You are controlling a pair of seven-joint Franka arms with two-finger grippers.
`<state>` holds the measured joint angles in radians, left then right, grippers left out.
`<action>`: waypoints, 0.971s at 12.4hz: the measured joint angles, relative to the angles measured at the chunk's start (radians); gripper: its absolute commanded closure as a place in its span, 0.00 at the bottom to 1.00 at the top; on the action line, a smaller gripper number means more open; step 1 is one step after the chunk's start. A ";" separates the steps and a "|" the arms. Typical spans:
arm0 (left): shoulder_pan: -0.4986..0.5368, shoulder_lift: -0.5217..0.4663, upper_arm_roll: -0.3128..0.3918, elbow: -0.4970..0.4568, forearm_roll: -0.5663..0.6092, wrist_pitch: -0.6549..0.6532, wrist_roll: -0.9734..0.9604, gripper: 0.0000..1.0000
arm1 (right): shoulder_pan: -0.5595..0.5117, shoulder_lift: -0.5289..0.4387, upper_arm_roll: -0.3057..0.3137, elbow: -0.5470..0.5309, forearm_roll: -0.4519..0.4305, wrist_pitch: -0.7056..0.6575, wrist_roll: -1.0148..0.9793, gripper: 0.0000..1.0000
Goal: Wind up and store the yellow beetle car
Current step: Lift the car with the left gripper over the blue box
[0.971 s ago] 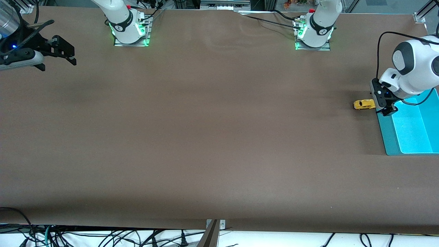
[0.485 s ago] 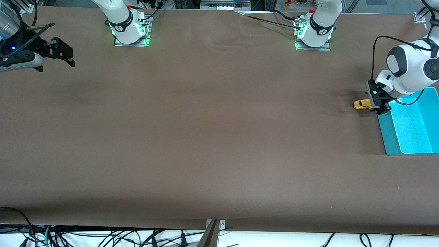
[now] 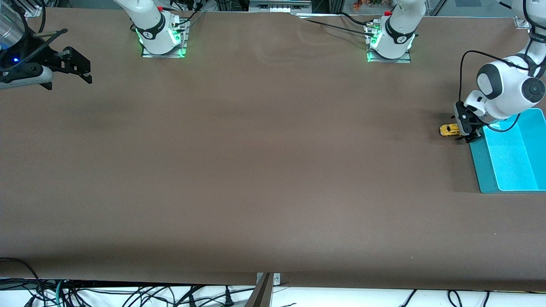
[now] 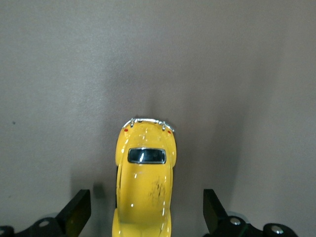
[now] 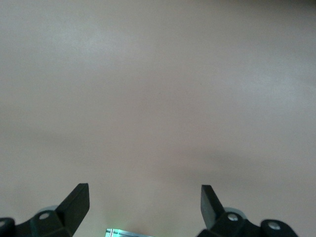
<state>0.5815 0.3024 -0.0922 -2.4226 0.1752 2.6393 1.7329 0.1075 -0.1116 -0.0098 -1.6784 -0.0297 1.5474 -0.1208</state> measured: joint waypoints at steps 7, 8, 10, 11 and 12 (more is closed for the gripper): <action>0.000 0.004 -0.021 0.001 0.000 0.003 0.000 0.83 | 0.005 0.000 0.001 0.001 0.000 0.000 0.000 0.00; 0.000 0.003 -0.022 0.003 0.000 0.001 0.000 0.83 | 0.005 0.000 0.001 0.001 0.000 0.000 0.000 0.00; 0.003 -0.010 -0.043 0.010 -0.016 -0.049 -0.001 0.83 | 0.005 0.000 0.001 0.002 0.000 0.000 0.000 0.00; 0.003 -0.028 -0.068 0.017 -0.043 -0.101 -0.001 0.83 | 0.005 0.000 0.001 0.002 0.000 0.000 0.000 0.00; 0.003 -0.051 -0.094 0.029 -0.067 -0.166 -0.001 0.82 | 0.005 0.000 0.001 0.002 0.000 0.000 0.000 0.00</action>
<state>0.5847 0.2518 -0.1862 -2.3940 0.1077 2.4728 1.7316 0.1127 -0.1116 -0.0089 -1.6767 -0.0297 1.5476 -0.1209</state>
